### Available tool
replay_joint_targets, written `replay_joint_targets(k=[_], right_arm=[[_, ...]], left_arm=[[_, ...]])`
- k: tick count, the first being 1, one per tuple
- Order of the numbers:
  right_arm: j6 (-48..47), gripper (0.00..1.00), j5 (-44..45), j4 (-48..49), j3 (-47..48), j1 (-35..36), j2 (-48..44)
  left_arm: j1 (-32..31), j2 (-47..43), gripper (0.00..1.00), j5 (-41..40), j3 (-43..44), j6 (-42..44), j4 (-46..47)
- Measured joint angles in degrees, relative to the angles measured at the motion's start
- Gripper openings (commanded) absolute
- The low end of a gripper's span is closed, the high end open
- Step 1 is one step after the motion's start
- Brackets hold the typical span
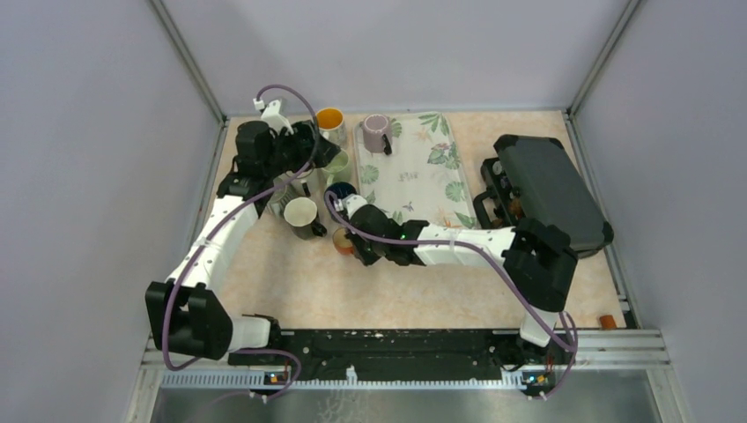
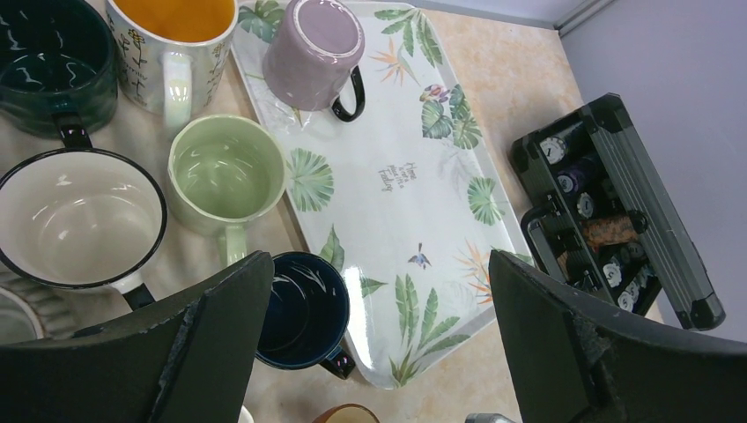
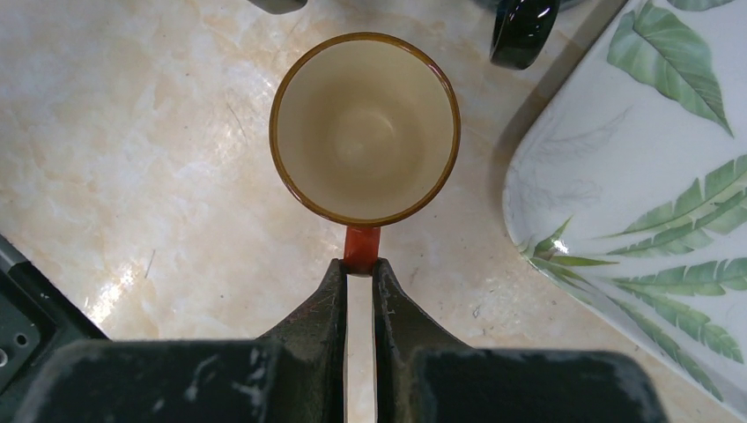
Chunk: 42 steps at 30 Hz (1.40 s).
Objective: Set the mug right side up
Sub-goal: Place the cup at the center of the board.
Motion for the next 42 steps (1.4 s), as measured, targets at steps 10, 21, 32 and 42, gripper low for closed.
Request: replay_joint_targets(k=[10,21,32,42], right_arm=[[-1.5,0.00,3.9,-0.1,1.4,2.1,3.5],[-1.5,0.22,5.6,0.3,1.8,3.0,3.8],[-1.2,0.27,5.7,1.2,1.8,3.0,3.8],[0.3,0.71,6.2,0.4,0.0,3.0,-3.0]], left_arm=[[0.8,0.0,0.98,0.6,-0.6,0.0,0.0],[1.0,0.0,0.98,1.6,-0.9,0.0,0.0],[1.0,0.0,0.99,2.4,-1.0,-0.1,0.1],[-0.1,1.6,0.99,4.6,-0.5,0.0,-0.3]])
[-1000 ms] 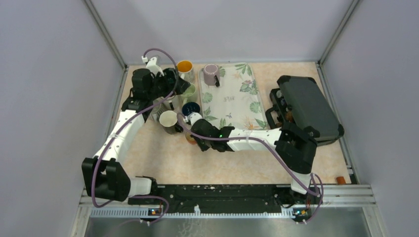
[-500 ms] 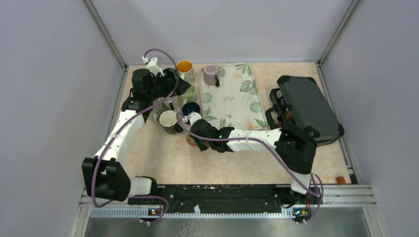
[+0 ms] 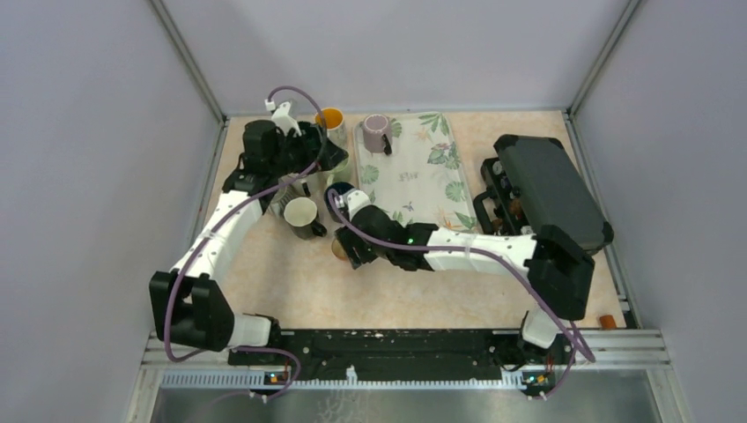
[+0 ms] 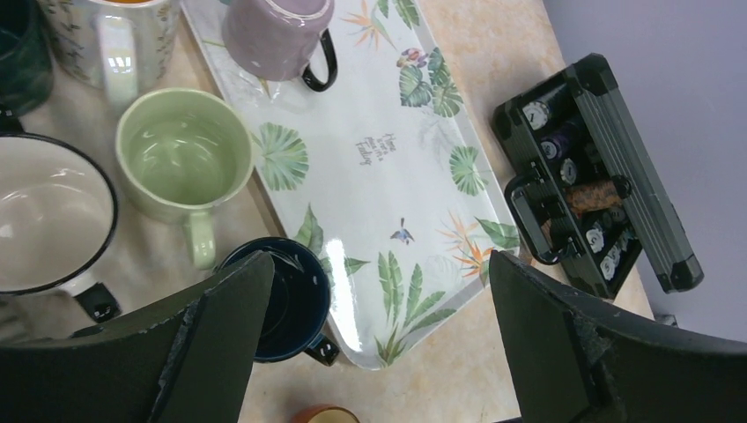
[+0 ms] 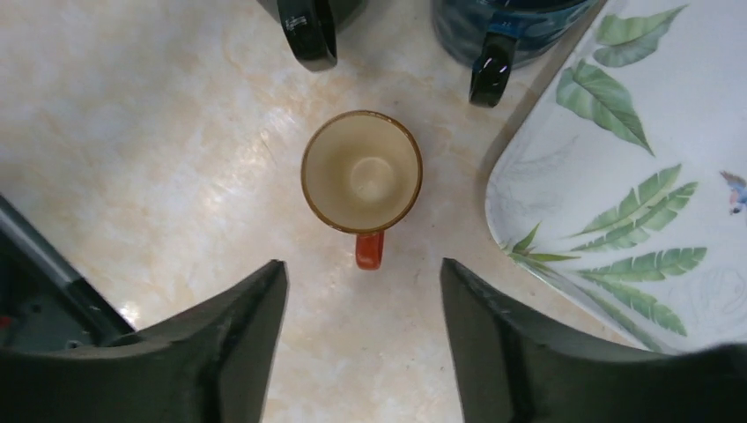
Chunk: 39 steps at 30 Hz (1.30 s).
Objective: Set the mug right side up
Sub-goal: Place the cup at the center of the board, then turn over the cup on the tray.
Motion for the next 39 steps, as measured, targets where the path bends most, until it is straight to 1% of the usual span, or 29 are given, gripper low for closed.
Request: replay_joint_targets(k=[3,4,5,8,15,19,23,27,32,39], right_arm=[[0.4,0.87,0.3,-0.3,-0.9,-0.6,-4.6],[0.7,0.96,0.1,-0.3,-1.3,-1.0,-6.1],[1.0,0.98,-0.2,-0.2,-1.8,-1.7,-7.5],[2.4,0.99,-1.7,-0.3,-4.1,-5.9,-11.5],[7.7,0.99,-4.8,-1.9,-7.8,-19.0,-15.3],[11.4,0.99,-2.5,-4.4,-8.4,-24.2,-16.6],[13.0,0.99,0.2,-5.5,-9.2,-26.4,-18.2],[14.4,0.99,1.0,-6.2,-11.6,-28.9,-20.9],[14.8,0.99,-0.4,-8.2,-12.3,-33.0,-23.8],[12.9,0.99,-3.6,-7.8,-13.7,-34.0,-31.0]], left_arm=[[-2.4,2.3,0.99,-0.6,3.1,0.6,-1.6],[-3.2,3.0,0.99,-1.0,4.2,0.9,-1.9],[-3.9,3.7,0.99,-1.3,5.3,1.2,-2.2],[-7.0,6.7,0.99,-3.0,9.8,2.3,-3.1],[-14.0,17.0,0.99,-9.4,21.1,4.5,-4.5],[-17.2,24.4,0.98,-15.8,26.7,4.1,-6.4],[-19.8,31.1,0.98,-24.4,31.8,2.0,-8.7],[-21.2,36.5,0.98,-31.6,35.6,-2.1,-10.3],[-22.5,43.5,0.98,-40.1,41.6,-5.2,-11.7],[-23.6,52.7,0.98,-50.1,50.6,-9.3,-13.2]])
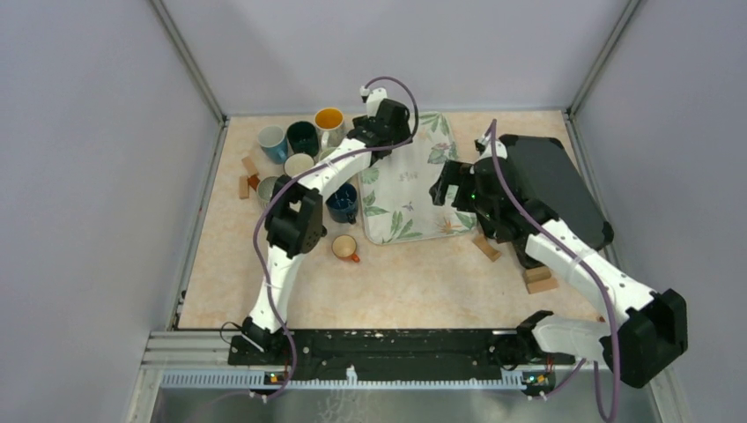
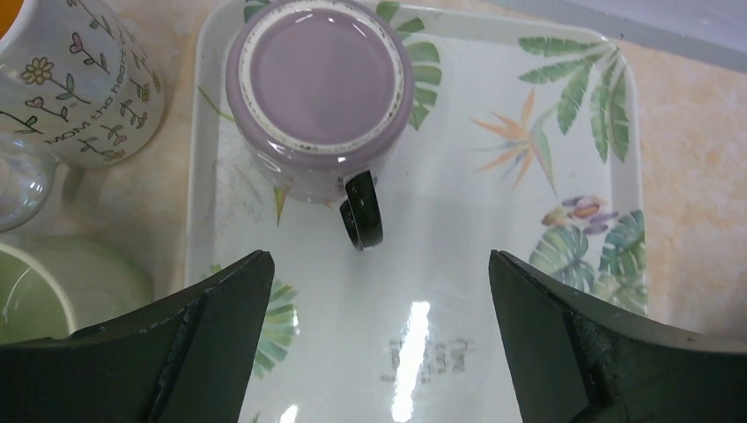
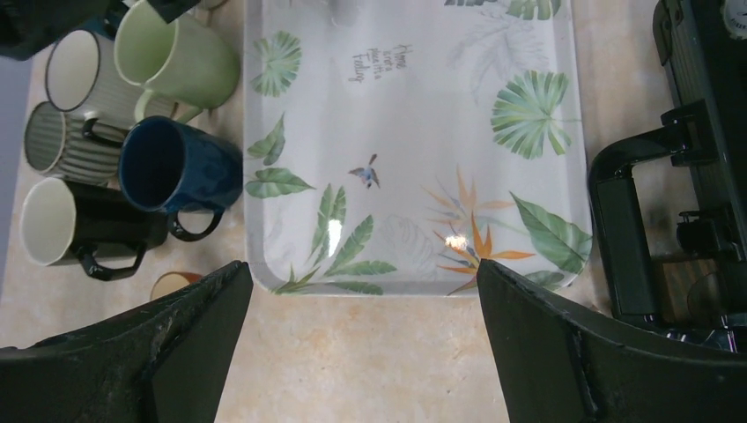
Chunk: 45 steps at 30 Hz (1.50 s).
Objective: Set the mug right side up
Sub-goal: Turn over the cup on the tray.
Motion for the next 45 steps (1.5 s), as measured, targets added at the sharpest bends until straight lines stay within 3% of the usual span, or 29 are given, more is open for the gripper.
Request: replay_joint_targets(k=[7,29,45], right_arm=[[-0.7,0.99,-1.8,0.4,-1.2,0.0,-4.0],[-1.0,0.99,-5.2,1.0,-3.5,-0.3,-4.2],[-0.6,0.99,-7.1,2.5,-3.8,-0.3,-2.9]], left_arm=[[-0.1,6.6,0.87,-5.7,6.6,-1.7,-0.7],[1.1,10.8,0.45,-8.7,7.0,-2.8,-0.7],[3.8,10.8,0.43,-3.7,7.1,0.4,0.3]])
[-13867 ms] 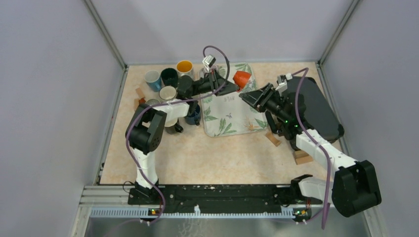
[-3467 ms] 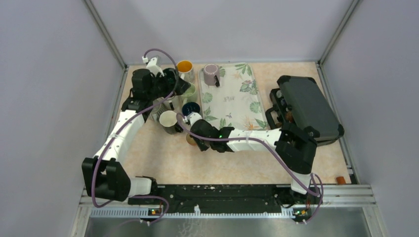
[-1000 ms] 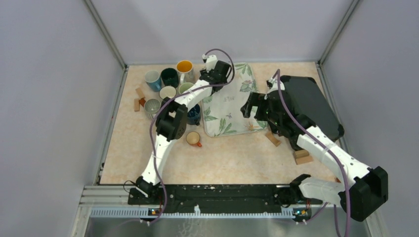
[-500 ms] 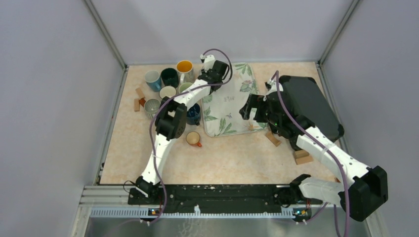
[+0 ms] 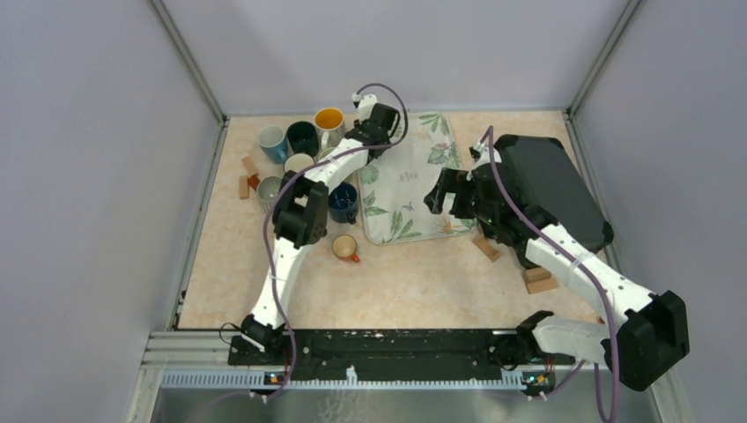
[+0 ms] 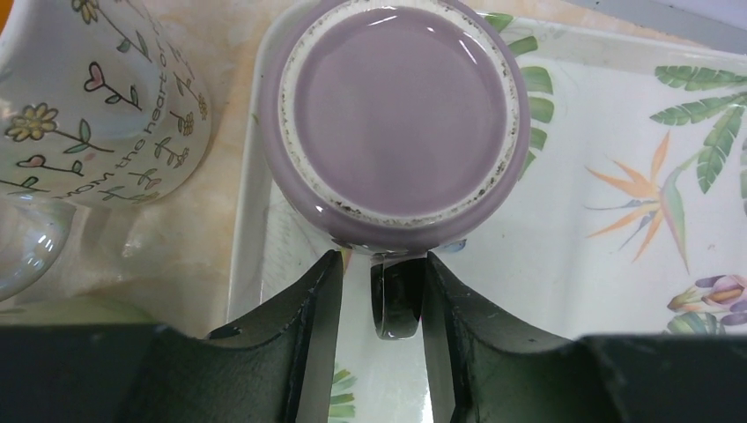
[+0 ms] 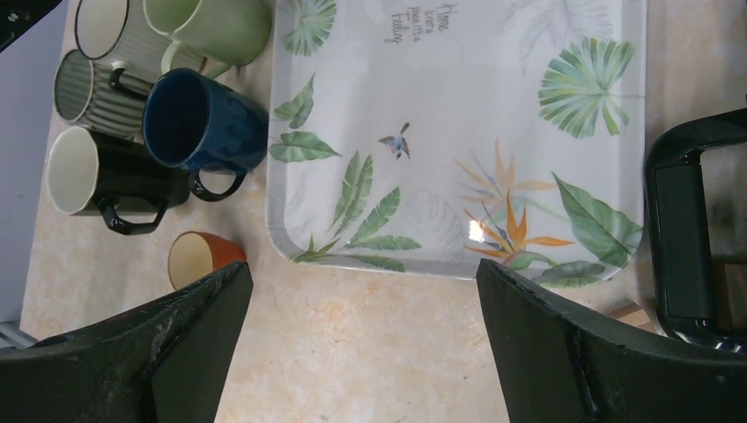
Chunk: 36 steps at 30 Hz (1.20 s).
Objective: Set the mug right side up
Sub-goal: Turn over the cup on the tray.
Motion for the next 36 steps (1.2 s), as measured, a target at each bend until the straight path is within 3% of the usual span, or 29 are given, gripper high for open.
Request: replay_joint_targets(k=[10,14,21,27,36], right_arm=[[0.0,0.99,-0.2,0.6,-0.3,0.0,0.4],[0.1,0.99,-0.2,0.9,-0.3,0.0,0.7],[0.3,0.99,-0.4,1.0,-0.3,0.0,1.3],[1.2,0.99,-1.1,2.5,-1.1,0.0,1.8],[4.2,0.99,-2.5,6.1,-4.2,-1.3,2.2]], left_arm=[[0.5,0.0,0.41,3.1,1.3,1.9,0.9],[0.6,0.1,0.34,3.6,1.5,2.3,0.9],[1.0,0.2,0.00,4.7,1.5,3.1,1.1],[1.4,0.0,0.00,7.6,0.0,4.0,4.0],[2.4,-8.2,0.00,18.0,-15.0,0.6,15.5]])
